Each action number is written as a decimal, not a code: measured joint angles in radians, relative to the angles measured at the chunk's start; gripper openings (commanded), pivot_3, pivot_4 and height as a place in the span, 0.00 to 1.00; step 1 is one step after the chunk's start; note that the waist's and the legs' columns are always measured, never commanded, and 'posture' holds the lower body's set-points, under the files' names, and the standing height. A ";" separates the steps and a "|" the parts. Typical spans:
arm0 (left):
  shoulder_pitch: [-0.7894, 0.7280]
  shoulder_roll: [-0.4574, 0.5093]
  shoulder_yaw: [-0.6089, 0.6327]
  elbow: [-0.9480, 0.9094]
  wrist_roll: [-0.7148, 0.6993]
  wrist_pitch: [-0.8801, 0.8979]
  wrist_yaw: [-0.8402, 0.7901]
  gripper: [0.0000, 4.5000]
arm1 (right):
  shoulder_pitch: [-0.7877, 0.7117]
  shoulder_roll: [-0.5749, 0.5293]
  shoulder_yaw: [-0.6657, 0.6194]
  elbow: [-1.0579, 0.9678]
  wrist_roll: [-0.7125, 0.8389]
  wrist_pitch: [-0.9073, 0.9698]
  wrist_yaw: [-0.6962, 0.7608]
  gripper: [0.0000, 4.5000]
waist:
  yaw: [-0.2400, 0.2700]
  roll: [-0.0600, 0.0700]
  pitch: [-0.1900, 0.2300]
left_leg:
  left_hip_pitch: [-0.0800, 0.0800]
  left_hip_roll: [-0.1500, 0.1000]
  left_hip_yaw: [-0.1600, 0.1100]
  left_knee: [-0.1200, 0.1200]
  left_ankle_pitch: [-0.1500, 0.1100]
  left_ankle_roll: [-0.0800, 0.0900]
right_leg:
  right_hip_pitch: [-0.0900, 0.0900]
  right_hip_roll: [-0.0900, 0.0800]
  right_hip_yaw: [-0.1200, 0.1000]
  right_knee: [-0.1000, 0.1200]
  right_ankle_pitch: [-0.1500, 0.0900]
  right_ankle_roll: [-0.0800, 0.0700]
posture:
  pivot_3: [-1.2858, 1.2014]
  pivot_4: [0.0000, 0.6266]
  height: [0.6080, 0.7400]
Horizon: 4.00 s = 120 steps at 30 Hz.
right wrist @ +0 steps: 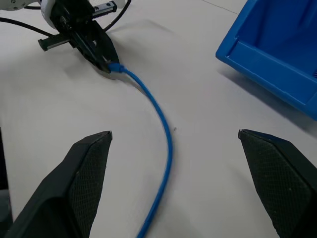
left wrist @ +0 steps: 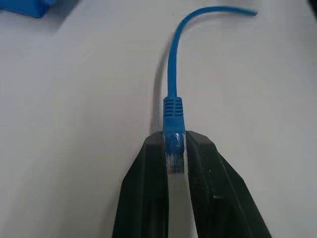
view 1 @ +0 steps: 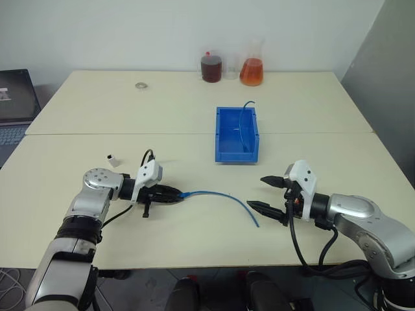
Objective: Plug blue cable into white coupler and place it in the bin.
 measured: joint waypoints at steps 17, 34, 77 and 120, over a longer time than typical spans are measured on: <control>-0.044 -0.197 0.275 -0.398 -0.572 0.907 0.485 0.06 | -0.148 0.201 -0.119 0.048 0.485 0.196 -0.309 0.96 | -0.003 0.000 0.000 | 0.002 0.000 0.001 0.000 0.000 0.000 | 0.001 0.000 0.001 0.000 0.000 0.000 | 0.52 0.24 1.00; -0.012 -0.181 0.242 -0.477 -0.717 1.004 0.533 0.06 | -0.340 0.216 -0.086 0.250 0.602 0.226 -0.272 0.96 | -0.003 0.000 0.000 | 0.002 -0.001 0.002 -0.001 0.000 -0.001 | 0.000 -0.001 0.002 0.000 0.000 0.000 | 0.52 0.24 1.00; -0.024 -0.147 0.208 -0.470 -0.753 0.993 0.512 0.06 | -0.393 0.181 -0.046 0.439 0.729 0.308 -0.203 0.71 | -0.004 0.000 0.000 | 0.001 -0.001 0.002 -0.001 0.000 0.000 | -0.001 -0.001 0.002 -0.001 0.000 0.000 | 0.52 0.24 1.00; 0.299 0.127 0.229 -0.628 -0.666 0.830 0.404 0.99 | -0.407 0.166 -0.035 0.437 0.609 0.251 -0.151 0.02 | -0.011 0.001 0.001 | -0.009 0.000 0.005 -0.003 0.000 -0.001 | -0.015 -0.001 0.006 0.000 0.000 0.000 | 0.52 0.24 1.00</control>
